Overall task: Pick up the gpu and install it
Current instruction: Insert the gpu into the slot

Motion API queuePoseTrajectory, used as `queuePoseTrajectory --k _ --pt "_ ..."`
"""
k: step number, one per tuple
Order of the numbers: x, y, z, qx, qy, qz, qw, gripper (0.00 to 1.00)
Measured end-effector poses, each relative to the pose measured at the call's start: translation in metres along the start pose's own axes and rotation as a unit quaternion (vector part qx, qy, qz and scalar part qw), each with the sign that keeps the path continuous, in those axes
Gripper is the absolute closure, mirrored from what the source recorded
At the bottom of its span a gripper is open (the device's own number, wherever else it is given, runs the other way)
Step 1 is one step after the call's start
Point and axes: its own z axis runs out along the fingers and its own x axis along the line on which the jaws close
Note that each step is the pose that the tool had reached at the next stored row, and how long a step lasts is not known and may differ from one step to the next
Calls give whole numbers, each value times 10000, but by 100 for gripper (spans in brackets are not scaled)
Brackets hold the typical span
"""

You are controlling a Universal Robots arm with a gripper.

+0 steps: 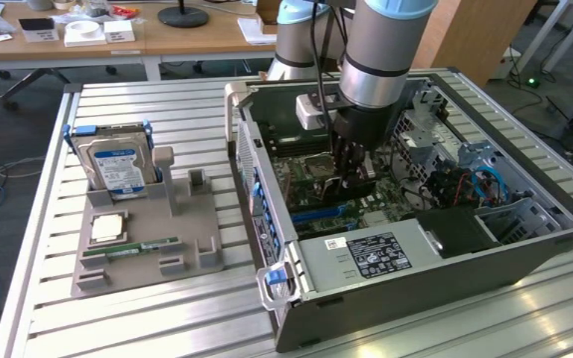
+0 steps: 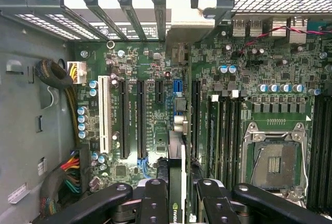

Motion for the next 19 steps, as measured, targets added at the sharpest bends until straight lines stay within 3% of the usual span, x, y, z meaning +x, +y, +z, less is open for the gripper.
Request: queuePoseTrajectory --k 19 --pt "2 52 12 -1 -1 -43 10000 74"
